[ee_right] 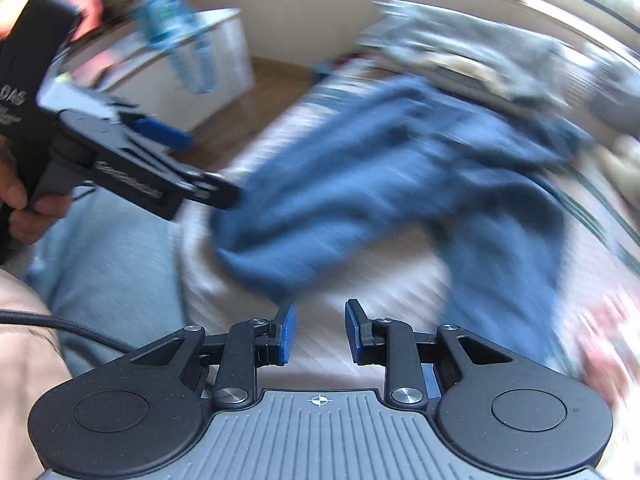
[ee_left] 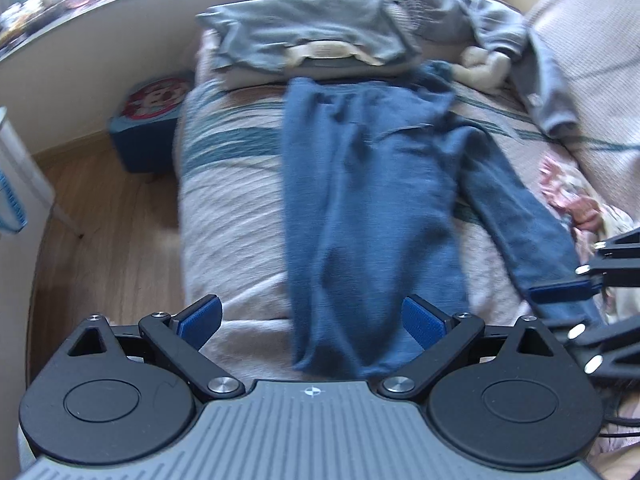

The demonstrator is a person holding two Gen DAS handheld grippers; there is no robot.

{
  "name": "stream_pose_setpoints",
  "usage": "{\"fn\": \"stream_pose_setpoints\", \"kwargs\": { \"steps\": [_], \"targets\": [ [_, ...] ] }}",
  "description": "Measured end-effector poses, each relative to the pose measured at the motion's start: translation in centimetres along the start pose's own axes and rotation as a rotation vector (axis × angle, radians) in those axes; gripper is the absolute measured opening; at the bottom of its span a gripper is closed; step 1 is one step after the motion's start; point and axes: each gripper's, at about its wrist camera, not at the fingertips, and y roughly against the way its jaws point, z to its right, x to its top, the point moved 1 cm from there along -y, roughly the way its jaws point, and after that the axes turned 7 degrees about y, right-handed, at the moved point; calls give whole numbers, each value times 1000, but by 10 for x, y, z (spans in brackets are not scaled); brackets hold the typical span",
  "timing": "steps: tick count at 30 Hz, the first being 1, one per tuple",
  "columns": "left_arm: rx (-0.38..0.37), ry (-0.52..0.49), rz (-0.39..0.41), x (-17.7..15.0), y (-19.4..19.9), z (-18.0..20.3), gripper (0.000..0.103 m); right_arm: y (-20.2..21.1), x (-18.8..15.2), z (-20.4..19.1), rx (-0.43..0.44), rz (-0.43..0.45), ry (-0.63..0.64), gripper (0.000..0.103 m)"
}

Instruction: Fold clothes

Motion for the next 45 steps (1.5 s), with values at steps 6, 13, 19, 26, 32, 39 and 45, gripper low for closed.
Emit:
{"fn": "stream_pose_setpoints", "kwargs": {
  "steps": [6,13,19,26,32,39,45],
  "targets": [
    [-92,-146,-16,0,-6,50,97,60,-79,12,-217,-72,-214,28],
    [-204,-361,-42,-15,-11,121,97,91,-135,-14,-267,-88,-222,28],
    [-139,-406,-29,-28,-5,121,97,52,-110,-29,-195,-67,-43,43],
    [-79,-286,-34,-18,-7,89,97,21,-79,-38,-133,-97,150,22],
    [-87,-241,-19,-7,-5,78,97,53,-40,-1,-253,-58,238,3],
    [-40,-143,22,14,-1,48,99,32,81,63,-412,133,528,4],
    [25,-26,1,19,-7,7,99,-2,132,96,-432,222,416,49]
  ]
}}
